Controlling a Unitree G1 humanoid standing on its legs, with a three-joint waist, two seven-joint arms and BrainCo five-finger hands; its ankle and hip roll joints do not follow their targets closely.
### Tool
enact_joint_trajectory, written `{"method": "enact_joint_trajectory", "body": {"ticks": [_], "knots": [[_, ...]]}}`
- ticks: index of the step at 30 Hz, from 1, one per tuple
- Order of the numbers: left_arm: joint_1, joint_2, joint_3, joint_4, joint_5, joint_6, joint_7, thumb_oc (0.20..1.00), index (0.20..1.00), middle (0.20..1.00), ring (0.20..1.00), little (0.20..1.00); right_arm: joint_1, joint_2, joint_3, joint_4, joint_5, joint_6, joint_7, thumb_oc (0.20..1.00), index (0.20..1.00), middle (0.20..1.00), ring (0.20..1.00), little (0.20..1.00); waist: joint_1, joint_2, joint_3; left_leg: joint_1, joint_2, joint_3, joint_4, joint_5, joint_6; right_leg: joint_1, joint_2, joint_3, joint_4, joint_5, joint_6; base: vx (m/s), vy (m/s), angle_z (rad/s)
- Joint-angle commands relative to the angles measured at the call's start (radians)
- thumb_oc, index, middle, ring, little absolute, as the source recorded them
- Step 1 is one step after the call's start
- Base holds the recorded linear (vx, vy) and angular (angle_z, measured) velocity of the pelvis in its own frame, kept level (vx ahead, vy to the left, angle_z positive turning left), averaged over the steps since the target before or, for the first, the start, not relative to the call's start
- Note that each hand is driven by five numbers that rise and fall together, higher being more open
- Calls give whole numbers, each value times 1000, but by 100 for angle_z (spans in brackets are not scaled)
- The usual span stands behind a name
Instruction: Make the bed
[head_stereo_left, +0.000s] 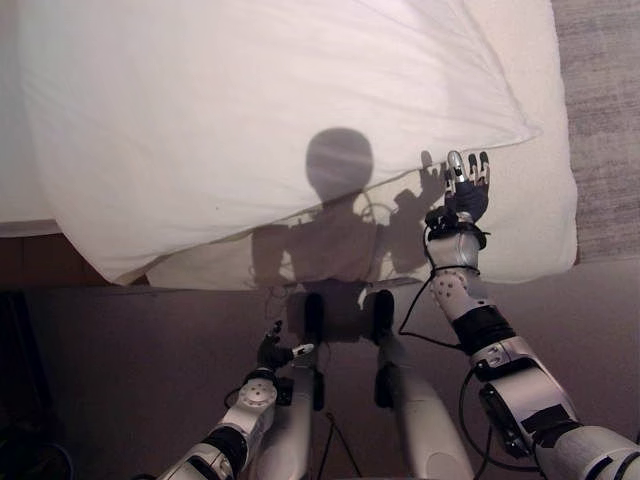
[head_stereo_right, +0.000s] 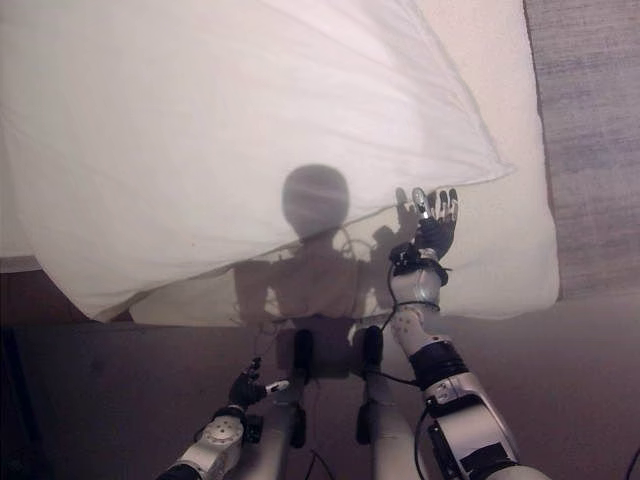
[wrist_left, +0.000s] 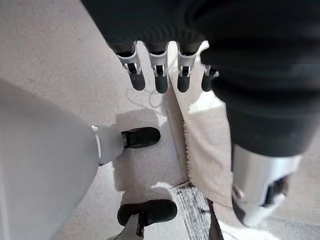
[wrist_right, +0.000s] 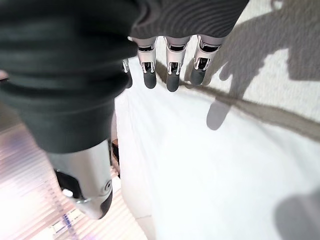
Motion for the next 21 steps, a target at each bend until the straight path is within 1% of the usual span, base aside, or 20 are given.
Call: {"method": "enact_joint_trajectory", "body": {"ticks": [1, 3, 6, 8, 9, 15, 17, 21], "knots": [[-5, 4, 11, 22, -16, -20, 9, 1000, 1000, 1000, 1000, 1000, -90, -12, -39, 18, 51, -48, 34, 1000, 1000, 1000, 1000, 1000, 17, -58, 2, -15, -46, 4, -5, 9, 19, -19, -55, 37, 101, -59, 120, -6, 1, -8], [-6, 3, 10, 26, -18, -20, 7, 1000, 1000, 1000, 1000, 1000, -105, -13, -42, 40, 74, -50, 43, 1000, 1000, 1000, 1000, 1000, 19, -57, 2, -16, -46, 4, -5, 9, 19, -20, -55, 38, 102, -60, 120, -3, 2, -6], [-5, 4, -2, 24, -33, -15, 3, 1000, 1000, 1000, 1000, 1000, -184, -14, -70, 144, 203, -56, 71, 1000, 1000, 1000, 1000, 1000, 29, -51, 2, -24, -47, 1, -6, 10, 17, -28, -56, 37, 101, -59, 119, 7, -1, -7], [-7, 5, -4, 27, -37, -12, -2, 1000, 1000, 1000, 1000, 1000, -203, -20, -73, 173, 233, -52, 85, 1000, 1000, 1000, 1000, 1000, 32, -50, 2, -28, -48, 0, -7, 10, 17, -31, -55, 36, 101, -59, 119, 0, 0, 0], [-6, 5, -10, 26, -42, -9, -9, 1000, 1000, 1000, 1000, 1000, -242, -30, -84, 223, 287, -45, 102, 1000, 1000, 1000, 1000, 1000, 39, -47, 2, -34, -49, 0, -8, 11, 16, -36, -56, 34, 100, -58, 120, 0, 0, 0], [-7, 14, -16, 14, -54, -8, -24, 1000, 1000, 1000, 1000, 1000, -319, -82, -71, 296, 322, -13, 131, 1000, 1000, 1000, 1000, 1000, 54, -43, 3, -63, -49, -6, -8, 15, 17, -64, -57, 28, 99, -50, 125, 0, 0, 0], [-5, 20, -17, 4, -58, -11, -33, 1000, 1000, 1000, 1000, 1000, -354, -114, -58, 329, 322, 5, 141, 1000, 1000, 1000, 1000, 1000, 63, -40, 3, -80, -50, -9, -8, 18, 16, -81, -57, 24, 101, -48, 126, 3, -2, 3], [-6, 26, -22, -12, -65, -16, -40, 1000, 1000, 1000, 1000, 1000, -385, -137, -45, 347, 320, 20, 152, 1000, 1000, 1000, 1000, 1000, 70, -37, 3, -102, -50, -13, -9, 24, 14, -98, -58, 17, 101, -48, 127, 7, -10, 5]]}}
